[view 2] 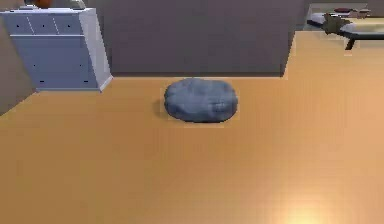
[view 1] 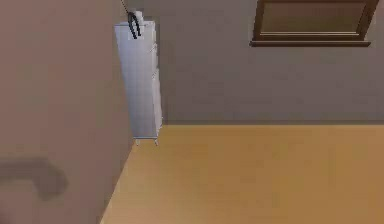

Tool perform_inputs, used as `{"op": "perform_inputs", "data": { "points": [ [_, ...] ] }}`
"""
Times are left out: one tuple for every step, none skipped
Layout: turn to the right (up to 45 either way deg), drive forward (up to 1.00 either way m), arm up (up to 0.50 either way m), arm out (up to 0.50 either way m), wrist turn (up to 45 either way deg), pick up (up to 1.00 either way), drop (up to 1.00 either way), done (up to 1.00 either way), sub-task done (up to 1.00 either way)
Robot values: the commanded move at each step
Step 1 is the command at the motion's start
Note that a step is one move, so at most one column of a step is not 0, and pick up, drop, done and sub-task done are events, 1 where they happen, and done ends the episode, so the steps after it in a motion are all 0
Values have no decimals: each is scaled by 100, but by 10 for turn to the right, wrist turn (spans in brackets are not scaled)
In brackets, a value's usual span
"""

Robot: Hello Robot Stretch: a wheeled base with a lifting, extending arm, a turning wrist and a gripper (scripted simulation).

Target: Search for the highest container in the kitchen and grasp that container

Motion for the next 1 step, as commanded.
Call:
{"op": "perform_inputs", "data": {
  "points": [
    [-450,0,0,0,0,0,0,0,0]
  ]
}}
